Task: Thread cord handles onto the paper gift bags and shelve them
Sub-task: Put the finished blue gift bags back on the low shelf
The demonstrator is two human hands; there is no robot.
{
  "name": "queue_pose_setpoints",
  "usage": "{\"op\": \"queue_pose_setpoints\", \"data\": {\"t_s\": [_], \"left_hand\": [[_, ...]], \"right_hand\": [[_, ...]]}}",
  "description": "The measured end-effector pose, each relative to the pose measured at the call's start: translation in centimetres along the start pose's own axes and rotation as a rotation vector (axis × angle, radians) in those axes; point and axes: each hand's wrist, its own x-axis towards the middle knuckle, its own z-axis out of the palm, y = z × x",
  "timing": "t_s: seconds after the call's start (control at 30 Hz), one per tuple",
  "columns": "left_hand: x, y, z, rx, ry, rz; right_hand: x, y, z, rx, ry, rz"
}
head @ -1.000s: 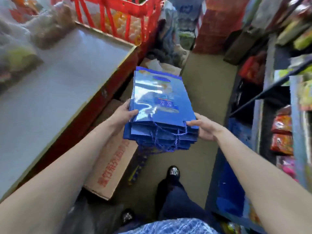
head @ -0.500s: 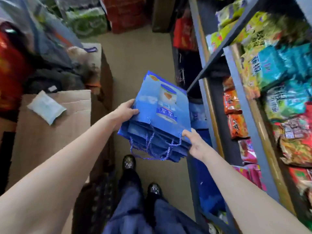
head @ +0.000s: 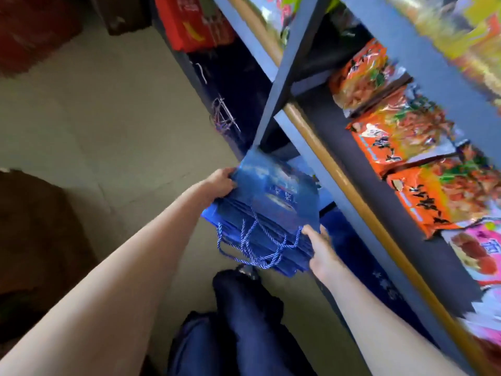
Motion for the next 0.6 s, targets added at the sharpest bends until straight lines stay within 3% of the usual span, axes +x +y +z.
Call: {"op": "queue_pose_setpoints", "data": {"t_s": [0.23, 0.43, 0.5, 0.6], "left_hand": [[13.7, -3.7, 8.0, 0.222, -0.149, 0.14], [21.4, -1.4, 9.5, 0.39, -0.106, 0.33], [22.6, -2.7, 9.8, 0.597, -0.104, 0.336], [22.7, -6.2, 9.3, 0.731, -0.118, 0.368]], "right_hand": [[12.0, 4.9, -2.2, 0.174, 0.213, -0.117], [18.4, 3.8, -0.7, 0.293, 0.322, -0.245], [19.7, 4.4, 0.2, 0.234, 0.295, -0.279], [20.0, 5.7, 1.5, -0.138, 0.283, -0.322]]}}
